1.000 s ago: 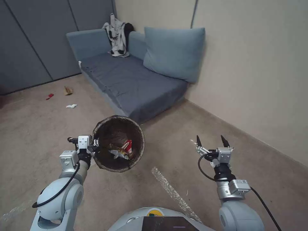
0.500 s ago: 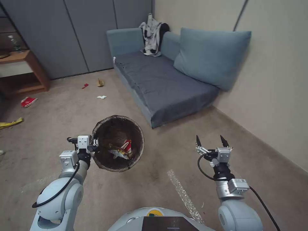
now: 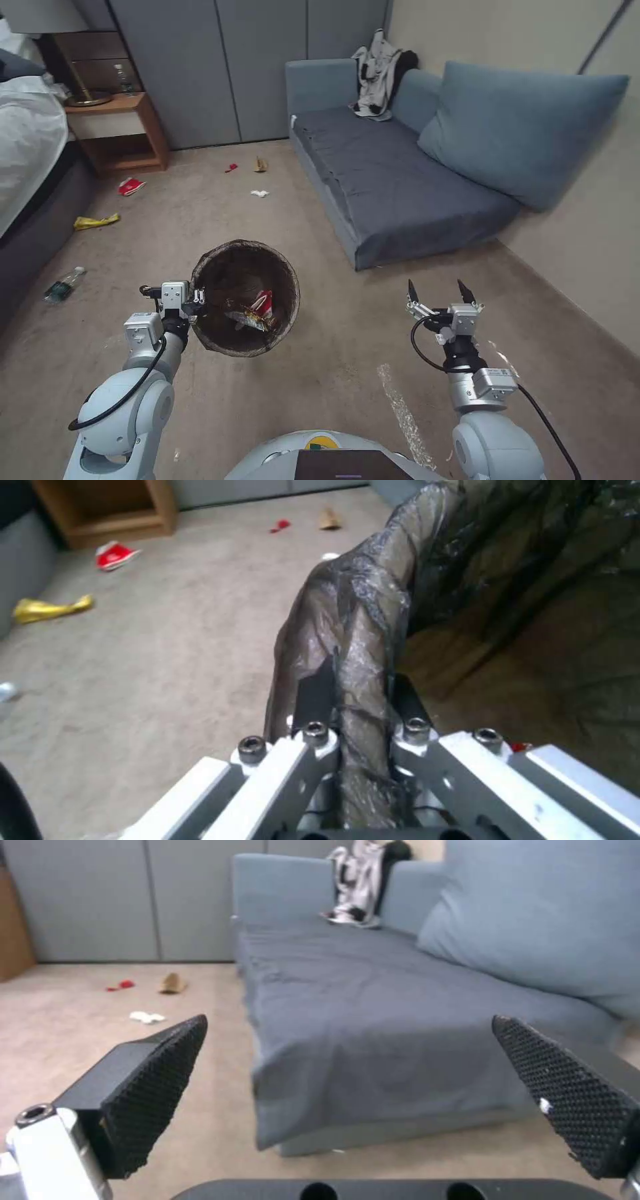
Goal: Pick up the trash bin, then pick up the garbage from the floor and place it into the trash bin.
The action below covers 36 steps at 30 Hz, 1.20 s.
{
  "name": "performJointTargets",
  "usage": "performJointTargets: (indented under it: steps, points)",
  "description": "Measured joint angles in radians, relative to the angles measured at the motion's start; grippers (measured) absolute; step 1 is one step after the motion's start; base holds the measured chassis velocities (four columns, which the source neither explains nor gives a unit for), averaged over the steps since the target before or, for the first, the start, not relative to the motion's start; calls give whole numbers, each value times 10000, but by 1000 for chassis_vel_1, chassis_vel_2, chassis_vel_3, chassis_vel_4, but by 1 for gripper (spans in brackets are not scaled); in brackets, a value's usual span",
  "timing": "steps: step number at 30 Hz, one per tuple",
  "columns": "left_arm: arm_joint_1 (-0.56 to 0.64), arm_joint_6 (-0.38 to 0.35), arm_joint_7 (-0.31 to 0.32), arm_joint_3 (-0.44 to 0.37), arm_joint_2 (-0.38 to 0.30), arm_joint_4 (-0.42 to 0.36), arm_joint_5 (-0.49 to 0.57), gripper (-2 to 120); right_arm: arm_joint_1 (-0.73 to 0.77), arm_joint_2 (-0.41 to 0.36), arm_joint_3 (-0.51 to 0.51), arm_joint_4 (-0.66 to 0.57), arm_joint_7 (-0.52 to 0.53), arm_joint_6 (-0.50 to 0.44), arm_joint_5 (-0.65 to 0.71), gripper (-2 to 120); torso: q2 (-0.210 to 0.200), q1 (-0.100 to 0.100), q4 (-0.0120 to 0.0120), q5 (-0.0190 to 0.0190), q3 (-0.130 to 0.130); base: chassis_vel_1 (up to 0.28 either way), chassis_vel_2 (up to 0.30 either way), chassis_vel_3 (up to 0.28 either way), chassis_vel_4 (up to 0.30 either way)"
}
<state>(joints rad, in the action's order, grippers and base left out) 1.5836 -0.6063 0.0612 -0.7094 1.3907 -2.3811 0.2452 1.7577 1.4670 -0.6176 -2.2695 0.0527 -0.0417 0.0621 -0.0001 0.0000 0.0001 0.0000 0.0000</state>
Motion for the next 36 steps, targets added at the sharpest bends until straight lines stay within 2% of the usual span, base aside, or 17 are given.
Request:
performJointTargets:
  steps: [32, 36]
  points:
    - [29, 69, -33, 0, 55, 46, -8, 3, -54, -2, -27, -38, -1, 161, 50, 100, 0, 0, -3, 0, 0, 78, 78, 78, 80]
    - [29, 175, -32, -1, 55, 83, -78, 3, -71, 0, -26, -50, 2, 214, 79, 100, 0, 0, 3, 0, 0, 61, 63, 53, 74]
